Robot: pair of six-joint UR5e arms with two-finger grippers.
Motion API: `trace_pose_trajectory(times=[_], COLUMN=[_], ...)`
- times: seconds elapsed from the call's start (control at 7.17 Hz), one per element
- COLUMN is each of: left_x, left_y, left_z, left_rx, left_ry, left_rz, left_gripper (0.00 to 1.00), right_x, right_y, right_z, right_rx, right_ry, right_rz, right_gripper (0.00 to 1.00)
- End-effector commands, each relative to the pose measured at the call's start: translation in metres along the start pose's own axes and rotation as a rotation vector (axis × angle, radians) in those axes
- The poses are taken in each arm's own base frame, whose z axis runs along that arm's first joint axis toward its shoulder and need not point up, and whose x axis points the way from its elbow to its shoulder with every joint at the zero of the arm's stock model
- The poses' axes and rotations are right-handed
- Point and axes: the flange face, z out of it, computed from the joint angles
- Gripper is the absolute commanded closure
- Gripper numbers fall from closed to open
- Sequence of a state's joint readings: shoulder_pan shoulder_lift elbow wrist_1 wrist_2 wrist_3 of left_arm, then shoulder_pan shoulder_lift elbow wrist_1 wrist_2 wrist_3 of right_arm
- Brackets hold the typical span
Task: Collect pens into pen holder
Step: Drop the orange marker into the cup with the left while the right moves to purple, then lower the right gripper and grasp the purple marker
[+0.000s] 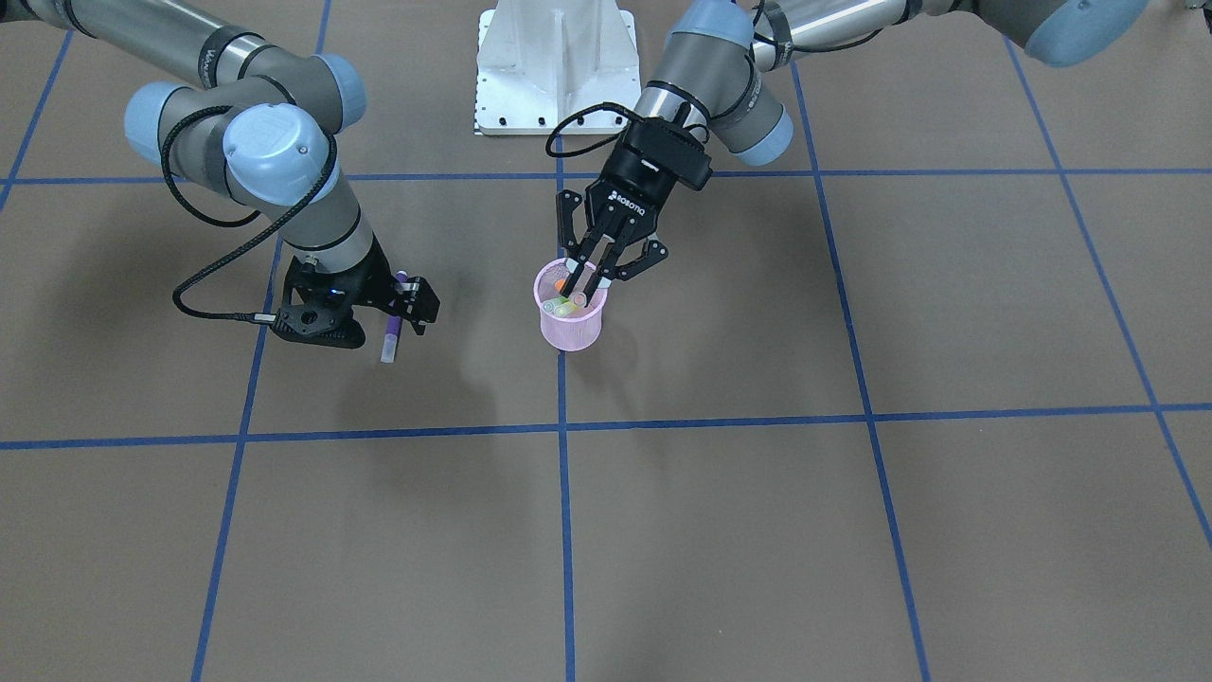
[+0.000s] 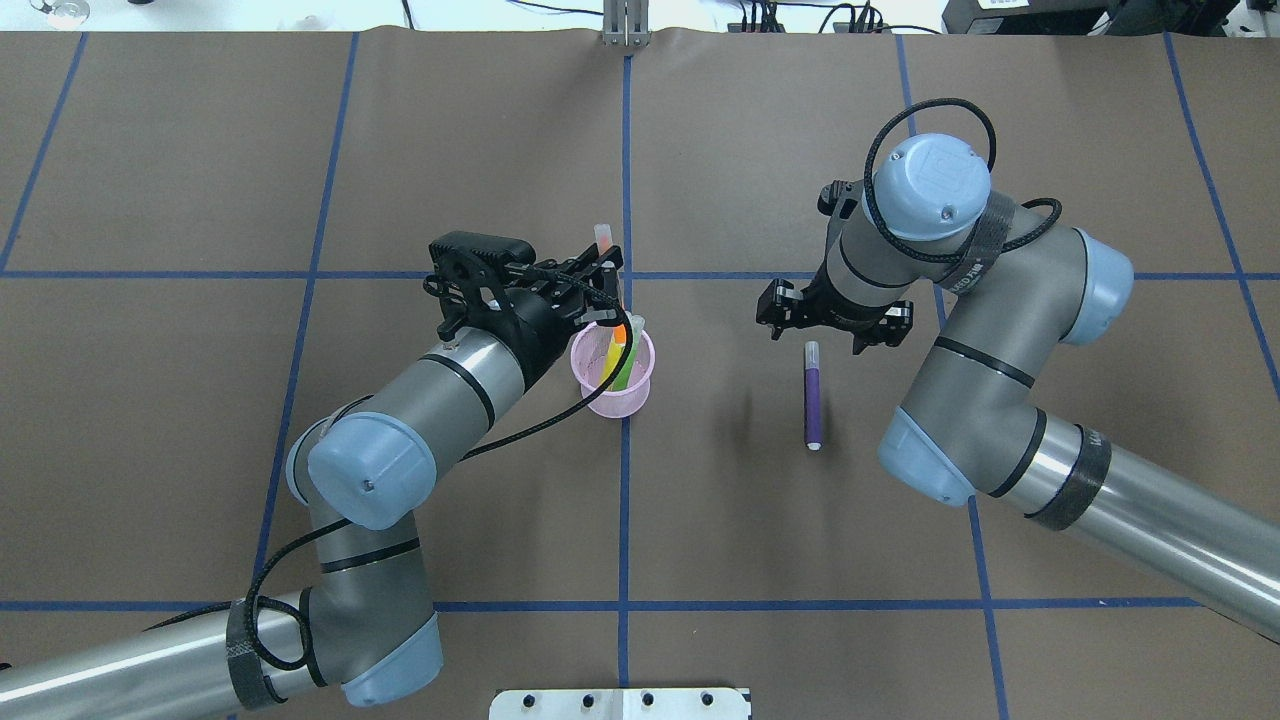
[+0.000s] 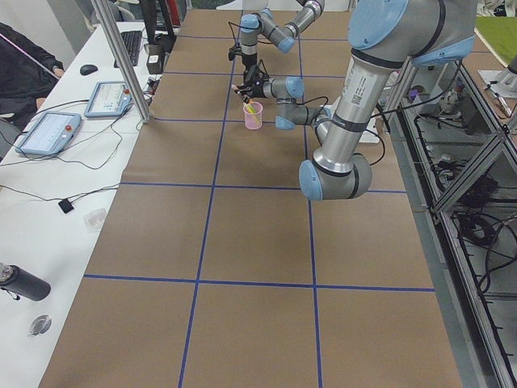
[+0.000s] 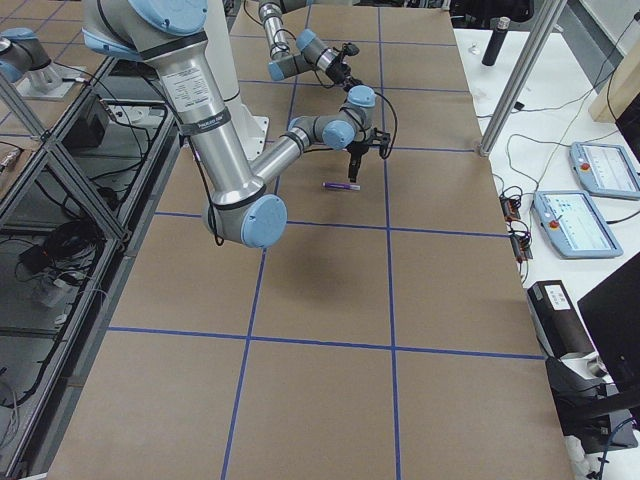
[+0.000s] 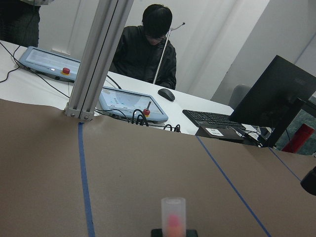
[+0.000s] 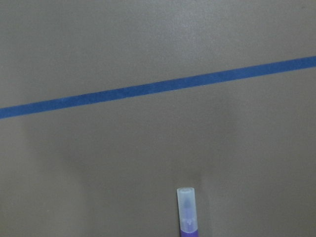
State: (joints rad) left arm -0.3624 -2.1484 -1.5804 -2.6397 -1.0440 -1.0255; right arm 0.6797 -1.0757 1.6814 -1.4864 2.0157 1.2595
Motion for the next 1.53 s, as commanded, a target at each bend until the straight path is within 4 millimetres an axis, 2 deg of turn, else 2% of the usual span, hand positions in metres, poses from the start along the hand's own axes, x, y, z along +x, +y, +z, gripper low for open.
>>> trace_pose_trajectory(times=[0.0, 0.42, 0.98, 1.4], left_x=[-0.01, -0.014, -0.014, -0.016], left_y=[0.009, 0.015, 0.017, 0.031], left_z=[-0.001, 0.001, 0.001, 0.003], left_rx=[-0.02, -0.029, -0.031, -0.047], left_ry=[-0.01, -0.019, -0.02, -0.029], left_rz=[0.016, 0.023, 0.022, 0.025], left_gripper=[1.0, 1.0, 1.0, 1.0], right_x=[-0.002, -0.001, 0.006, 0.006], right_y=[0.001, 0.0, -0.005, -0.004], right_z=[0.0, 0.007, 0.041, 0.042], right_rx=[-0.01, -0.017, -0.027, -0.03], right_ry=[-0.005, 0.007, 0.011, 0.012], right_rz=[0.01, 0.012, -0.001, 0.003], right_gripper=[0.01, 0.01, 0.01, 0.01])
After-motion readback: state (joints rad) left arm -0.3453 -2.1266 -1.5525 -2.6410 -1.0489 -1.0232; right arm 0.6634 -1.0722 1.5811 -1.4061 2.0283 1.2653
